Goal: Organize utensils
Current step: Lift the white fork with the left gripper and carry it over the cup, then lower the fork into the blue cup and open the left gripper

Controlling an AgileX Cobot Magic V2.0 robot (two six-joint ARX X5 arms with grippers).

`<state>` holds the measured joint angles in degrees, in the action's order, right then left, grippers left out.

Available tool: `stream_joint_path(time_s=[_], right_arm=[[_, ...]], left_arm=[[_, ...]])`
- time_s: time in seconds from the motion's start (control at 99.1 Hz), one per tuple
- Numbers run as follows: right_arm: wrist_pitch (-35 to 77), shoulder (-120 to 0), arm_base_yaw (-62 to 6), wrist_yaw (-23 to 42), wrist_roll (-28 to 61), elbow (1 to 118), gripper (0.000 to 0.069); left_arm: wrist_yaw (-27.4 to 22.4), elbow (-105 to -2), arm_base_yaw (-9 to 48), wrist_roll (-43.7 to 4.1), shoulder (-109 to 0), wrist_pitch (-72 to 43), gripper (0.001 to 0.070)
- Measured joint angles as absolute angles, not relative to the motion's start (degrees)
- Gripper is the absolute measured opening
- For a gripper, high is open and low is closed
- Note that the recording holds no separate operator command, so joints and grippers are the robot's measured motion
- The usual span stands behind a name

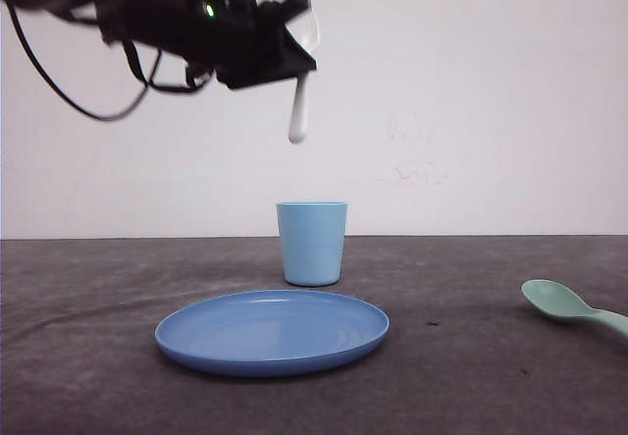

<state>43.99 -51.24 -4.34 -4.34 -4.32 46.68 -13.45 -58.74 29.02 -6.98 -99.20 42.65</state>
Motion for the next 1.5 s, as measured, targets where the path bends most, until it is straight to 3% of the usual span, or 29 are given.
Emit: stream_joint_path(time_s=[0.202,0.726,1.039,1.281,1.503], right_arm=[[43.99,-51.24,-4.34,-4.34,-4.32,46.68,0.068],[44.01,-51.24,-4.34,-4.34,-4.47,46.68,0.068],[43.92,-51.24,-4.34,-4.34,-4.47,46.68,0.068],[43.16,-51.24,-4.34,-4.43,-4.45,46.68,0.068],[43.13,-51.92,-5.69,-4.43,-4.71,46.68,0.068]], left_arm=[[-13.45,-58.74,29.02,-5.26,-108.01,51.44,0.0039],[-13.47,-58.94,29.02,-4.4,-114.39,51.13,0.0046],[-13.47,-58.98,29.02,-4.16,-114.39,51.29,0.0263],[-14.79,-58.98,29.02,-6.28,-112.55,48.73,0.0277],[-14.92,-59.0,28.42,-6.83,-98.85,39.62,0.0277]])
